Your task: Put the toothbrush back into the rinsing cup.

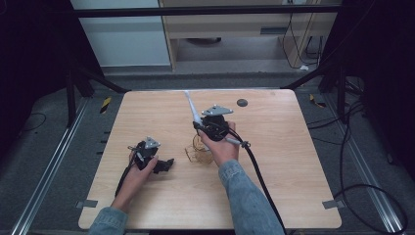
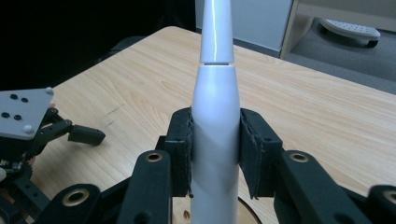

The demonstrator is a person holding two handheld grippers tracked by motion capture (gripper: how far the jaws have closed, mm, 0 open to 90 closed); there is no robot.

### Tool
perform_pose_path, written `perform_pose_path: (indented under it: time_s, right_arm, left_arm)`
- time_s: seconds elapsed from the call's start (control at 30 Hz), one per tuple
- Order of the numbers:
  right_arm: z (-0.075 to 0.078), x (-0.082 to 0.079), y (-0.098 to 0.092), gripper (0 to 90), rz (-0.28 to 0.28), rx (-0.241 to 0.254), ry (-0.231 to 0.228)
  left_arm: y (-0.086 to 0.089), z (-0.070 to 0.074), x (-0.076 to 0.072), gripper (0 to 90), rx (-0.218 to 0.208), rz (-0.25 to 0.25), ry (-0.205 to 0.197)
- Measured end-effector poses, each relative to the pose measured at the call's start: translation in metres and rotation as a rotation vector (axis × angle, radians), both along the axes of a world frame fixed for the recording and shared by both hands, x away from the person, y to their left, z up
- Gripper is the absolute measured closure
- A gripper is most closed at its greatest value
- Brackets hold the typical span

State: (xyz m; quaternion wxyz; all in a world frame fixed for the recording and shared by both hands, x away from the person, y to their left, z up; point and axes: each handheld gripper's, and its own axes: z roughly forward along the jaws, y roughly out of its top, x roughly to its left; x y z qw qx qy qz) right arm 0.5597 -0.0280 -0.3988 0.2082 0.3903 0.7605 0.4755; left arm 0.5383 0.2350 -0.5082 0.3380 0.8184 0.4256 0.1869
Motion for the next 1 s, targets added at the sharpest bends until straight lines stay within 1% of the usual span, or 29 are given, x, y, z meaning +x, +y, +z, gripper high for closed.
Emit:
perform_pose_path:
  time_s: [0.33, 0.63, 1.0]
  right_arm:
    - [-0.006, -0.001, -0.003, 66.7, -0.006, -0.004, 0.020]
    - [-0.010, -0.005, -0.007, 66.7, -0.007, -0.009, 0.026]
    - [-0.012, -0.011, -0.009, 66.7, -0.004, -0.027, 0.029]
  left_arm:
    - [0.000, 0.000, 0.000, 0.0, 0.000, -0.002, 0.000]
    - [0.000, 0.000, 0.000, 0.0, 0.001, -0.003, 0.000]
    - [0.000, 0.000, 0.000, 0.0, 0.001, -0.003, 0.000]
